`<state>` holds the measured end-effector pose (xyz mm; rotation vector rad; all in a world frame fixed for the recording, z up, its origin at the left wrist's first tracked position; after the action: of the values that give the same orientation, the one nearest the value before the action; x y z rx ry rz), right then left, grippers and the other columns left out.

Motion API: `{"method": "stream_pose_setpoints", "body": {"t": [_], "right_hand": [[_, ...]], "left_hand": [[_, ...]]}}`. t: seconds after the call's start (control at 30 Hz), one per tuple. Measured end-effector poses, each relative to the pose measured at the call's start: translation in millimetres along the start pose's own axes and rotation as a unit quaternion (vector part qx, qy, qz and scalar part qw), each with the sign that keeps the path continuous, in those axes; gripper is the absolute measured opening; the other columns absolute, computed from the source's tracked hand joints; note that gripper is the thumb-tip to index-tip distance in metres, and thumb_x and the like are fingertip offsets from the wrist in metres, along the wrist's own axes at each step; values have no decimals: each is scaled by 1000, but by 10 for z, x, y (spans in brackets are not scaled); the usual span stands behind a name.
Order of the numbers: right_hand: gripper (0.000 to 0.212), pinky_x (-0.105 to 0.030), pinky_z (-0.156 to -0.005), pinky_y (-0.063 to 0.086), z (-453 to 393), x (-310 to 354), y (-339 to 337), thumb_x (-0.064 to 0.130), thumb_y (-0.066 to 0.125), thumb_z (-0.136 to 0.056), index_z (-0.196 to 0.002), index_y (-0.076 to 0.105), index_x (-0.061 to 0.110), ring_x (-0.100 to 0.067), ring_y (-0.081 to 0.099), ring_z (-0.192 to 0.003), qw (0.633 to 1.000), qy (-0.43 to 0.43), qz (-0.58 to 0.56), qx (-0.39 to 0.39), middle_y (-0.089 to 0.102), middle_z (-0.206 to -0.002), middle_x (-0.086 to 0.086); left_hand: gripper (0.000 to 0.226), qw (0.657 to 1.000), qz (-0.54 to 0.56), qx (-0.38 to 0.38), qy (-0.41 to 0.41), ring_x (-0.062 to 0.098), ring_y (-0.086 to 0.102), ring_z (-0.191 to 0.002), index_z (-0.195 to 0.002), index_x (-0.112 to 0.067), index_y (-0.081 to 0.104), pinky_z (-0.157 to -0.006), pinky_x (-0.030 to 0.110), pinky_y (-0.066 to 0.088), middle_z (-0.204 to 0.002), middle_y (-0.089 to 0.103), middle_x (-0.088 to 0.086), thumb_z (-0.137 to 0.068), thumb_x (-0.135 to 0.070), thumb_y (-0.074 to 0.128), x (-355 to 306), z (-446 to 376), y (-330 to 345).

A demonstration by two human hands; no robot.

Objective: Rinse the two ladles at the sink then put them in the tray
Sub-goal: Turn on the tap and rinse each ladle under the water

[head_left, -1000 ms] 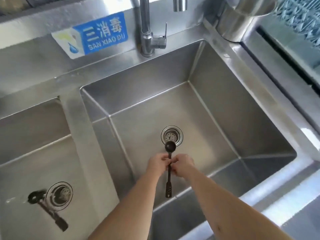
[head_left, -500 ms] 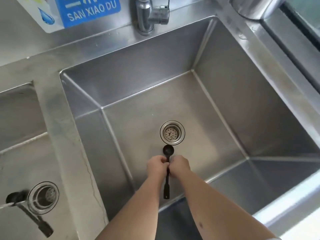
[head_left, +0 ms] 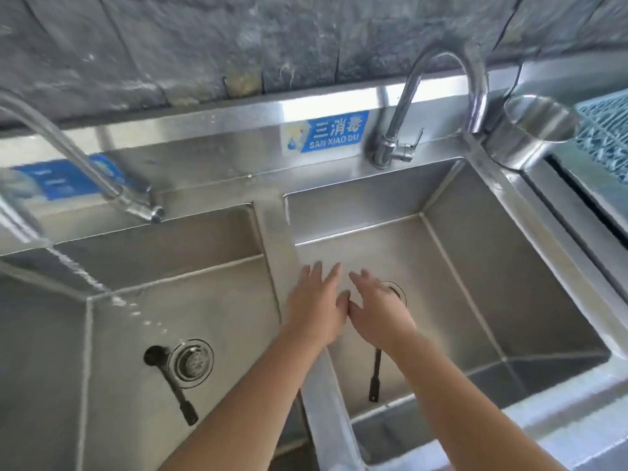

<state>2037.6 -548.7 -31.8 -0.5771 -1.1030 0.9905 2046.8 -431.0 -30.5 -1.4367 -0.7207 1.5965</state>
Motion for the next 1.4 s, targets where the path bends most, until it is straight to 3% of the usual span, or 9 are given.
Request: {"method": "stream_pose_setpoints", "body": {"t": [0.17,0.4,0.57,0.83,0.9,1.1,1.2,1.3,1.4], "right_hand": [[69,-44,-118,17,139,1318,446,54,38,-89,-152,17,34,-16,3,-151,988,-118,98,31,7,-165,2],[93,-49,-116,20,217,2262,2143,68,44,-71,-151,7,40,-19,6,-151,957,-153,167,181,7,-165,4],[46,-43,-89,53,5,2281,3305,39,59,-74,-119,53,28,-27,59,-109,960,-71,95,252,63,-118,-1],[5,-32,-69,44,-385,2095,4465,19,48,-86,-86,53,18,-29,64,-89,966,-31,77,244,61,-84,-2],[17,-30,-66,39,-429,2057,4608,19,47,-87,-70,45,23,-27,63,-84,968,-24,87,235,48,-69,6],[11,-25,-57,35,-443,2056,4472,18,52,-85,-75,52,21,-18,50,-67,981,-25,46,187,51,-66,8],[9,-22,-51,34,-326,2045,4156,21,59,-82,-75,65,20,-10,55,-62,977,0,-97,190,60,-62,9],[17,-19,-49,39,-91,2021,3763,26,62,-85,-70,66,19,-7,54,-52,943,54,-254,207,61,-55,8],[17,-21,-48,44,161,1982,3347,17,57,-93,-86,66,4,-14,54,-50,887,113,-391,219,60,-55,1]], "left_hand": [[76,993,-22,14,-111,30,8,-150,-150,-36,17,-115,50,22,-163,13,9,-82,-70,17,1260,630,-674],[87,961,-5,93,-261,29,16,-147,-148,-42,15,-111,51,28,-161,21,2,-72,-82,6,2987,1431,-508],[72,937,93,134,-310,31,54,-110,-131,-37,37,-91,47,47,-123,56,6,-75,-77,16,3836,1619,82],[74,897,226,123,-359,29,53,-120,-125,-37,48,-94,41,43,-129,54,4,-73,-84,25,4525,1640,813],[64,885,293,103,-346,25,53,-121,-123,-35,53,-92,35,41,-127,59,3,-77,-76,33,4561,1575,883],[44,811,454,96,-355,20,57,-120,-131,-20,58,-106,37,43,-128,63,3,-92,-41,55,4431,1524,924],[35,809,466,57,-354,19,63,-105,-125,-16,60,-90,29,51,-114,67,2,-93,-30,56,4328,1495,691],[13,769,538,10,-345,14,64,-70,-101,-22,59,-60,22,52,-92,66,5,-93,-13,55,4086,1459,398],[42,724,622,10,-297,28,57,-64,-133,-14,45,-72,43,47,-93,60,21,-93,-5,54,3718,1348,202]]}}
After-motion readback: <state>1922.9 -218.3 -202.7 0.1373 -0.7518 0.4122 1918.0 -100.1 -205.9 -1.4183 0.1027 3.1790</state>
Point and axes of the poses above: each hand's wrist, its own z-axis away from the middle knuckle, its own y-axis out of the palm, x = y × z, the point moved 9 cm from there along -z, towards the middle knuckle
